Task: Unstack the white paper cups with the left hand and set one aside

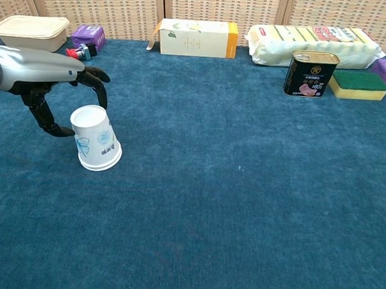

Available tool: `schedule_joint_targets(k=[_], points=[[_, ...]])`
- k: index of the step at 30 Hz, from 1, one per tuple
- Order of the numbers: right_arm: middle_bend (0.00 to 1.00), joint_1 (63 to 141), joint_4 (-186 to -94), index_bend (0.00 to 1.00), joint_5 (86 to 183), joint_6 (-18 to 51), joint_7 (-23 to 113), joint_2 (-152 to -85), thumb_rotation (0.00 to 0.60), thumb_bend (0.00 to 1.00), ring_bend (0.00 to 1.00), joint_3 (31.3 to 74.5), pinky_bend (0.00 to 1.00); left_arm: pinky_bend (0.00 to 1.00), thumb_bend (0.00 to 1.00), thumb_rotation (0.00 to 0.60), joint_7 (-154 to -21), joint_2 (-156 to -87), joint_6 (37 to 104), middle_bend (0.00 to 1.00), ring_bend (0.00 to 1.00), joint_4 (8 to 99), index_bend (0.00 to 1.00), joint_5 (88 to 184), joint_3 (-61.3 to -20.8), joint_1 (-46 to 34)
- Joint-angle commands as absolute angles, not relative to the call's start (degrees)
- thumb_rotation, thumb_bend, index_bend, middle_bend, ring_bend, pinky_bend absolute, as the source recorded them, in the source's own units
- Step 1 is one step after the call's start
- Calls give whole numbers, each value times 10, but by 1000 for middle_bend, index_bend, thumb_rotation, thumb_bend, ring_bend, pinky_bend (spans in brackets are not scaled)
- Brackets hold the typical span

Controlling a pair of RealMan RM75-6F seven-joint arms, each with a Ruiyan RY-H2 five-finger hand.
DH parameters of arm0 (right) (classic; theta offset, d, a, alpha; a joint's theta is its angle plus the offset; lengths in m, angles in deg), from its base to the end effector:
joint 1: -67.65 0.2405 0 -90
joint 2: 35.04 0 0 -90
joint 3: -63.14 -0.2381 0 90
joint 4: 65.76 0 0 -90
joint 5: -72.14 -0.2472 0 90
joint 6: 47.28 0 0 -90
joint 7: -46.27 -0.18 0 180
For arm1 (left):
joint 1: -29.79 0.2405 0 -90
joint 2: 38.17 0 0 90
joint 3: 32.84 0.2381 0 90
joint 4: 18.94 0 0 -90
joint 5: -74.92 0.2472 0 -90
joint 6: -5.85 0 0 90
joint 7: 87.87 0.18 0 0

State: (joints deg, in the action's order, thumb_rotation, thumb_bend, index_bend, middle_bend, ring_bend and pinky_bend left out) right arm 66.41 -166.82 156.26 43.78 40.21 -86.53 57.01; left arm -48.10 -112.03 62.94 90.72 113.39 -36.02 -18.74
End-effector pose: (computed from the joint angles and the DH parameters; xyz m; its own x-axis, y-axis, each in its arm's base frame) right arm -0.3067 -0.1973 0.1969 0.3642 0.1232 0.9231 -0.9306 0.0882 0.3554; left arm -0.1291 0.3183 -0.0394 0.5711 0.4477 0.6880 0.8207 -0.3261 -0.4691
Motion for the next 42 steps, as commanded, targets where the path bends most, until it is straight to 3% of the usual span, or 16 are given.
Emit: schedule_joint_targets(k=[1, 18, 31, 37, 42], points=[[0, 664, -1668, 94, 1563, 438, 401, -865, 600, 14, 0, 570, 0, 111, 301, 600, -482, -1122, 634, 0, 0, 908, 277, 1134, -359, -189], [0, 662, -1669, 94, 1568, 439, 391, -861, 600, 14, 0, 573, 0, 111, 315, 600, -470, -1083, 681, 0, 0, 979, 355, 1136, -366, -203], [0, 666, -1674, 94, 1575, 432, 411, -867, 600, 13, 0, 578, 0, 111, 315, 600, -556, -903, 722, 0, 0, 1136, 355, 1262, -380, -145], [0, 666, -1677, 94, 1578, 433, 419, -869, 600, 13, 0, 580, 0, 111, 316, 600, -628, -853, 706, 0, 0, 1122, 355, 1312, -369, -107], [0, 667, -1677, 94, 1574, 430, 420, -869, 600, 14, 0, 579, 0, 111, 315, 600, -695, -861, 672, 0, 0, 1044, 355, 1337, -338, -69]])
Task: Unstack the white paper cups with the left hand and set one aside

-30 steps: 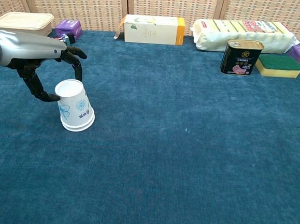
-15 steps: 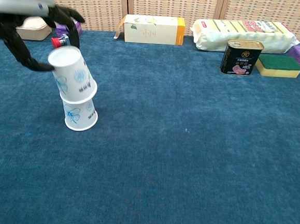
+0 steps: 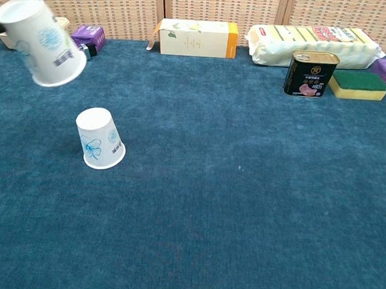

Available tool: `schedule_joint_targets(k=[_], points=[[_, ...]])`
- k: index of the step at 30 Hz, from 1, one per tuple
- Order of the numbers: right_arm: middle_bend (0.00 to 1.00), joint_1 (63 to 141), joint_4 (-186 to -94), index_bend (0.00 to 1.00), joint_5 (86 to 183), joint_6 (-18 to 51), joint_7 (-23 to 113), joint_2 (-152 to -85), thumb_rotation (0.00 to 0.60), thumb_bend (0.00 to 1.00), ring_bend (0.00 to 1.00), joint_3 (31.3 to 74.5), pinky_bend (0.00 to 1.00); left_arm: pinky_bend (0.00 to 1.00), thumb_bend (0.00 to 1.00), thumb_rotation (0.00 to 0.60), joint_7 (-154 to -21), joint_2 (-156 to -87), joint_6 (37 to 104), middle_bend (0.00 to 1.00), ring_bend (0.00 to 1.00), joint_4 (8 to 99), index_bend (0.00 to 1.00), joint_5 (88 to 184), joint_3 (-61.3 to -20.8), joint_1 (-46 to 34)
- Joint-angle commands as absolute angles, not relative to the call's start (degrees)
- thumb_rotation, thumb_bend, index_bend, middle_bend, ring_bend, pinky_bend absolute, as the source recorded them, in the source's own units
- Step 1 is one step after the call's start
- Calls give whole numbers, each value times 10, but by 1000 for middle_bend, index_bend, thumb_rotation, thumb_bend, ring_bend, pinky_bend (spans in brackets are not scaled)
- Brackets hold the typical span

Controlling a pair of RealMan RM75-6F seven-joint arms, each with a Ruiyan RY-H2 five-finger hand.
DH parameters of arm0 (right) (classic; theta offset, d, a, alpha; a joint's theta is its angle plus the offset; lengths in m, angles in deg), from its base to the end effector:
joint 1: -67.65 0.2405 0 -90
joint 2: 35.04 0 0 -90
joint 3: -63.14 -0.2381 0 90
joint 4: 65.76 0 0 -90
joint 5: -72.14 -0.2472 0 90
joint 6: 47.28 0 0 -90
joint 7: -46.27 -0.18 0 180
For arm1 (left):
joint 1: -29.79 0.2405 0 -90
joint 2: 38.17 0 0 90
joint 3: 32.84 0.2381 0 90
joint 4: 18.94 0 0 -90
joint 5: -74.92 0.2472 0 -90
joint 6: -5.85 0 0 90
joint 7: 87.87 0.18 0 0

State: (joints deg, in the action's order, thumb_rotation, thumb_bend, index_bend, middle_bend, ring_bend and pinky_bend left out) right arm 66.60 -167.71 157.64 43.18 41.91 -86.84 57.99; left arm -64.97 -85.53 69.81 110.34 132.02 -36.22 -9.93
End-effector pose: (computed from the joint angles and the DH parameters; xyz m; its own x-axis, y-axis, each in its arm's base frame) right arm -0.3015 -0.1951 0.1870 0.3722 0.0932 0.9235 -0.9277 0.0692 0.3669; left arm -0.1142 0.2947 0.0876 0.4605 0.2781 0.8430 0.8773 -0.2869 -0.3847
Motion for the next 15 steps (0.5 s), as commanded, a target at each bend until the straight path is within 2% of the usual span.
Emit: schedule_joint_targets(k=[1, 8, 15], points=[[0, 668, -1677, 94, 1574, 429, 419, -869, 600, 13, 0, 579, 0, 111, 315, 600, -707, -868, 667, 0, 0, 1029, 355, 1343, -337, -65], [0, 668, -1677, 94, 1572, 427, 421, -869, 600, 14, 0, 579, 0, 111, 315, 600, -754, -926, 629, 0, 0, 935, 355, 1349, -328, -51], [0, 670, -1677, 94, 1573, 425, 425, -871, 600, 14, 0, 580, 0, 111, 315, 600, -750, -995, 577, 0, 0, 867, 355, 1306, -334, -71]])
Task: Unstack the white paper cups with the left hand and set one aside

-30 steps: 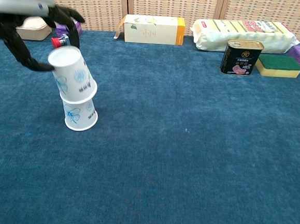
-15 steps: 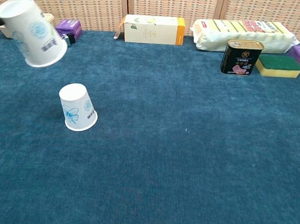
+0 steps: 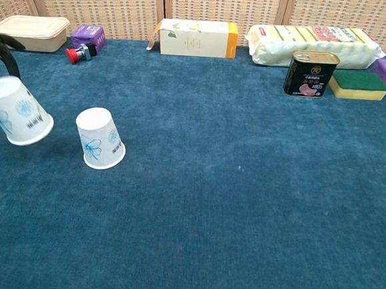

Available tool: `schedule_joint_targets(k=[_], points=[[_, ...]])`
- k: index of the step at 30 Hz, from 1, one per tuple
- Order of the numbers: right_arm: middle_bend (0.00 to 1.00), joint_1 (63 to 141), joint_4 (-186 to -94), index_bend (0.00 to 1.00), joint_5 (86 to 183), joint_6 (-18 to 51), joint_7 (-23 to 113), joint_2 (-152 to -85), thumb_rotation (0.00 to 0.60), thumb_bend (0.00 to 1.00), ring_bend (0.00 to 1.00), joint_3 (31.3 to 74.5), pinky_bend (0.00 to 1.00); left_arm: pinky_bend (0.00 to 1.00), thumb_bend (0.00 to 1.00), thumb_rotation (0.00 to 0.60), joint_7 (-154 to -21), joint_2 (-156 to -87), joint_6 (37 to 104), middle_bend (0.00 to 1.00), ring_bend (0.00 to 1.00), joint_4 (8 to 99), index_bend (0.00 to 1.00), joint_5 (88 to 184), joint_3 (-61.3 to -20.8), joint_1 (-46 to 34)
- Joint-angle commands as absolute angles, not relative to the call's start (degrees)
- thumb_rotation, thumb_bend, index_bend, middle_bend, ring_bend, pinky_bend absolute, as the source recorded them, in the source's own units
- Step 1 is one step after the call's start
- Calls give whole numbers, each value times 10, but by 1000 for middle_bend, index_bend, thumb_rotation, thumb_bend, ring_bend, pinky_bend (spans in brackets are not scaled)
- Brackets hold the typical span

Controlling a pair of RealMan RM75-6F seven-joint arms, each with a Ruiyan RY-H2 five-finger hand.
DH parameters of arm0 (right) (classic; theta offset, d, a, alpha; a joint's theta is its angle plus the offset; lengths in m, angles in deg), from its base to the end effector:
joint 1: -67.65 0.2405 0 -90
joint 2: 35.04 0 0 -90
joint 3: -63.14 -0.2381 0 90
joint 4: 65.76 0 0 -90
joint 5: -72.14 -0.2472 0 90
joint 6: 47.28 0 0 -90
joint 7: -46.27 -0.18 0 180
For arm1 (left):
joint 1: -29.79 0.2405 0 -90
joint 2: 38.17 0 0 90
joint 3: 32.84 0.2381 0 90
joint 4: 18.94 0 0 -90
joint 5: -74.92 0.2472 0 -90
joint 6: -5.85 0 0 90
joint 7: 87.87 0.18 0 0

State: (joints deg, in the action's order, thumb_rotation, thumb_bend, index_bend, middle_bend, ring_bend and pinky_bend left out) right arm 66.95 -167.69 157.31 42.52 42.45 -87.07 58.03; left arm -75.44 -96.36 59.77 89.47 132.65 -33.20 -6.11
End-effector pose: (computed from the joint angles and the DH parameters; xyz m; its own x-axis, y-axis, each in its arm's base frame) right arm -0.3021 -0.1968 0.1843 0.3767 0.0833 0.9226 -0.9257 0.0711 0.3715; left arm -0.2176 0.3122 0.0411 0.4011 0.4463 0.7999 0.9149 -0.1518 -0.3741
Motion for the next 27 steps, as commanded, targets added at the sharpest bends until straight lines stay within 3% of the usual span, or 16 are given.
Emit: schedule_joint_targets(k=[1, 13, 25, 27], points=[[0, 670, -1677, 94, 1572, 424, 426, -871, 600, 14, 0, 580, 0, 111, 315, 600, -745, -1004, 576, 0, 0, 862, 355, 1302, -336, -74], [0, 669, -1675, 94, 1571, 428, 415, -868, 600, 14, 0, 579, 0, 111, 315, 600, -700, -1059, 593, 0, 0, 858, 355, 1279, -354, -93], [0, 668, -1675, 94, 1572, 428, 413, -867, 600, 13, 0, 579, 0, 111, 315, 600, -682, -1067, 603, 0, 0, 858, 354, 1268, -351, -93], [0, 668, -1676, 94, 1572, 428, 412, -866, 600, 14, 0, 579, 0, 111, 315, 600, -678, -1066, 603, 0, 0, 859, 296, 1263, -349, -93]])
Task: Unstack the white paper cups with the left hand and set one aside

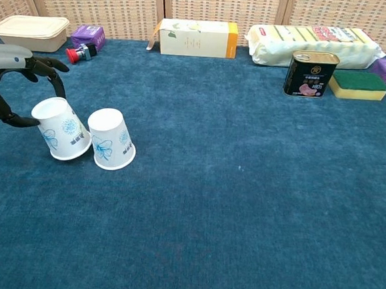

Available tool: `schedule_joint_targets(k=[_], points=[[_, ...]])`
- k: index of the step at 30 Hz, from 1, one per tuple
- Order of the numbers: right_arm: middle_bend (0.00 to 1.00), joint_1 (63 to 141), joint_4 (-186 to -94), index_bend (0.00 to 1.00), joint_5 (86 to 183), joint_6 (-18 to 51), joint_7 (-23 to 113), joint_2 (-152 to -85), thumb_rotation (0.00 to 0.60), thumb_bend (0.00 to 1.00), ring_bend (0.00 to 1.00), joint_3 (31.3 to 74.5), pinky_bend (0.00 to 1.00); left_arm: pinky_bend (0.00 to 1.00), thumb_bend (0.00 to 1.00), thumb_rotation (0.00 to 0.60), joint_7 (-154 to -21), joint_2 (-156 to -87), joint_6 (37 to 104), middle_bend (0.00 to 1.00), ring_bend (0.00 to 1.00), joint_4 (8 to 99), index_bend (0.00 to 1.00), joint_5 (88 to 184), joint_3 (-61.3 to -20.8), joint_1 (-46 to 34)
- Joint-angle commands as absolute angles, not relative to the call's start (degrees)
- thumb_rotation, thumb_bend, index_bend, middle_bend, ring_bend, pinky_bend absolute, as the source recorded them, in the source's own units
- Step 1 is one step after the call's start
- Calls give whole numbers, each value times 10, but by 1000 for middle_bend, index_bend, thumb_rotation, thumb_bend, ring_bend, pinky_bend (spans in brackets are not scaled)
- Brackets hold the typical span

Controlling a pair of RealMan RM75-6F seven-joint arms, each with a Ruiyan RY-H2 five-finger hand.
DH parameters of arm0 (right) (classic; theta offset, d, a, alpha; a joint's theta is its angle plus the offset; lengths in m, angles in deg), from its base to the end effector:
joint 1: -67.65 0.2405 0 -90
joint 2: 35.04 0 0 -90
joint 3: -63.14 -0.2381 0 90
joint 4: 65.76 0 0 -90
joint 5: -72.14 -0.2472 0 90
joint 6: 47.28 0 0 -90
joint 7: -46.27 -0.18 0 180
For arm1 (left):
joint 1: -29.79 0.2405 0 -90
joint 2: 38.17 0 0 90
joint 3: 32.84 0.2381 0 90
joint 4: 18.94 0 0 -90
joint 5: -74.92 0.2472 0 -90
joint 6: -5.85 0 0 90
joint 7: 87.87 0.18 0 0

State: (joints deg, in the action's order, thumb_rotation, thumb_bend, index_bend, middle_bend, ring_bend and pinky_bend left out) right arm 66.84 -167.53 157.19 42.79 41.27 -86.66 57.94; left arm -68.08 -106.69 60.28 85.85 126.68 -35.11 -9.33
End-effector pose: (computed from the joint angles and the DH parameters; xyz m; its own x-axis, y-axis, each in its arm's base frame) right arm -0.3033 -0.1965 0.1880 0.3670 0.0903 0.9258 -0.9296 0.0726 0.3615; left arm -0.1906 0.3216 -0.0068 0.4052 0.4572 0.7917 0.9141 -0.1902 -0.3580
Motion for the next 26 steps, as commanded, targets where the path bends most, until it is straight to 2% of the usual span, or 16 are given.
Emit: schedule_joint_targets(k=[1, 3, 5, 10, 13, 17, 19, 20, 26], points=[[0, 668, -1675, 94, 1572, 428, 412, -866, 600, 14, 0, 580, 0, 111, 314, 600, -678, -1065, 602, 0, 0, 860, 249, 1260, -349, -93], [0, 668, -1675, 94, 1572, 428, 413, -867, 600, 14, 0, 580, 0, 111, 309, 600, -683, -1064, 599, 0, 0, 863, 80, 1259, -349, -92], [0, 668, -1675, 94, 1572, 428, 414, -867, 600, 13, 0, 580, 0, 111, 300, 600, -692, -1061, 599, 0, 0, 864, 10, 1266, -350, -88], [0, 668, -1676, 94, 1573, 429, 413, -866, 600, 14, 0, 580, 0, 111, 279, 600, -732, -1040, 624, 0, 0, 881, 0, 1321, -351, -63], [0, 667, -1676, 94, 1574, 431, 413, -866, 600, 14, 0, 580, 0, 111, 273, 600, -765, -1023, 669, 0, 0, 899, 0, 1386, -346, -32], [0, 666, -1675, 94, 1576, 436, 413, -867, 600, 14, 0, 579, 0, 111, 245, 600, -781, -1014, 756, 0, 0, 897, 0, 1478, -323, 21], [0, 665, -1672, 94, 1579, 444, 415, -870, 600, 13, 0, 576, 0, 111, 235, 600, -783, -1017, 869, 0, 0, 878, 0, 1551, -297, 88], [0, 665, -1671, 94, 1579, 446, 416, -872, 600, 14, 0, 576, 0, 111, 231, 600, -792, -1024, 903, 0, 0, 867, 0, 1571, -290, 110], [0, 664, -1665, 94, 1580, 453, 425, -879, 600, 14, 0, 573, 0, 105, 220, 600, -834, -1045, 1018, 0, 0, 805, 0, 1625, -267, 198]])
